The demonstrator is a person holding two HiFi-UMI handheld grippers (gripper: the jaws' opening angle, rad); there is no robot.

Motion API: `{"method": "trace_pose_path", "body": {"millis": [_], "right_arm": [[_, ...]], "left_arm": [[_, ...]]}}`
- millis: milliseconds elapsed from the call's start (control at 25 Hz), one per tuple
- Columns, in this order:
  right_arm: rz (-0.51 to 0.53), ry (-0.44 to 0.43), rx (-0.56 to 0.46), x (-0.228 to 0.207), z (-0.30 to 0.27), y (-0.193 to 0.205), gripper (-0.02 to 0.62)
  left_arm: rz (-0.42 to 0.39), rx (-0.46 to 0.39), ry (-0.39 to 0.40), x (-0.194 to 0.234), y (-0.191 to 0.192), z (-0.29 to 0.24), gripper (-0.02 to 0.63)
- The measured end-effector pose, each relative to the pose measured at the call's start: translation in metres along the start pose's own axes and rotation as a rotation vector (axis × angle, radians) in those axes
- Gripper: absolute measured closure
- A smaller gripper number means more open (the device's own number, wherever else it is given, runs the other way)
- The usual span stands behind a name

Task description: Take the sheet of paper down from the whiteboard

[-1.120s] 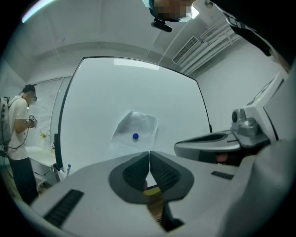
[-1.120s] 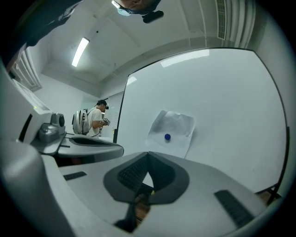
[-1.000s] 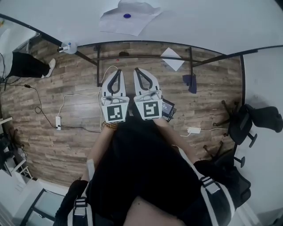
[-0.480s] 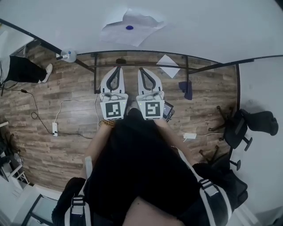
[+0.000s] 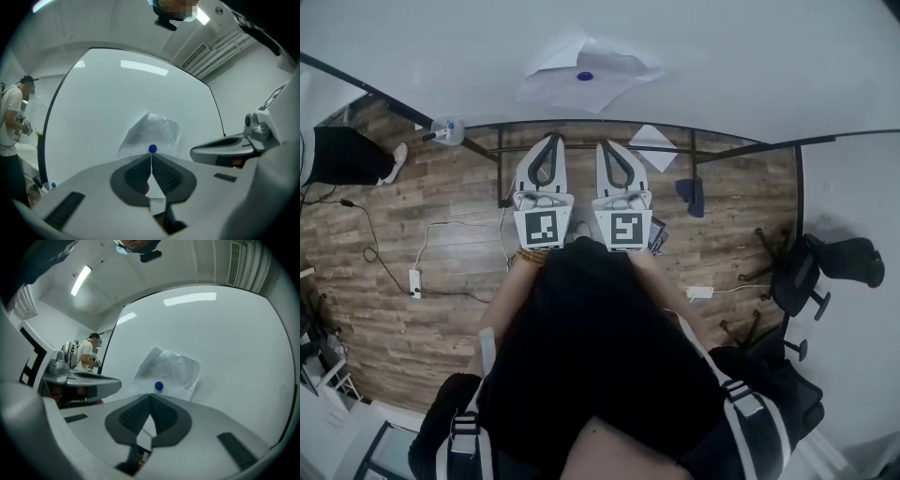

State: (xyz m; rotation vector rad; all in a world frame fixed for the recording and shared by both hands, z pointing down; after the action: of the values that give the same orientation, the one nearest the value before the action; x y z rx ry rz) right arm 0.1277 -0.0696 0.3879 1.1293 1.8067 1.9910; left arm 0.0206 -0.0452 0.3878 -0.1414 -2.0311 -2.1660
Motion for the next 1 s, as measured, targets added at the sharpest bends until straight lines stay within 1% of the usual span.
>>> {"method": "trace_pose_path", "body": {"millis": [160, 240, 360, 640, 760, 920, 1000], "right_arm": [[-0.008, 0.019, -0.014, -0.004, -0.018, -0.005, 0.597], [0.008, 0.02, -0.002, -0.004, -0.025, -0.005, 0.597], [0.03, 0.029, -0.013, -0.004, -0.035, -0.009, 0.597], [0.035, 0.055, 0.01, -0.003, -0.057, -0.009, 0.595], [0.047, 0.07, 0.001, -0.004, -0.067, -0.012, 0.595], [0.071, 0.086, 0.021, -0.004, -0.076, -0.01, 0.595], [0.083, 0.095, 0.027, -0.004, -0.08, -0.01, 0.595]], "left_arm": [[-0.001, -0.01, -0.009, 0.016, -0.003, -0.012, 0.591], [-0.006, -0.011, -0.01, 0.024, -0.005, -0.017, 0.591], [-0.007, -0.018, -0.015, 0.035, -0.01, -0.023, 0.591], [-0.028, -0.048, 0.0, 0.054, -0.017, -0.031, 0.591], [-0.025, -0.052, 0.001, 0.063, -0.019, -0.036, 0.591], [-0.026, -0.082, 0.01, 0.075, -0.022, -0.042, 0.591], [-0.02, -0.079, 0.013, 0.081, -0.023, -0.045, 0.591]]}}
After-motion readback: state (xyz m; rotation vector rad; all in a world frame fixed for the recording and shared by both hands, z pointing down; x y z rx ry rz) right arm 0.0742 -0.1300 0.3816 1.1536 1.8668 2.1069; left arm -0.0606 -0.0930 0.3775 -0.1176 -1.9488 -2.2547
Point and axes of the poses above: the fingertips, and each gripper's own axes: z backward along the fingers, x to its left, y out of its underside, the point moved 4 cm from there along z, backward along the fingers, and after that the axes turned 11 degrees about z, right-handed, at the moved point
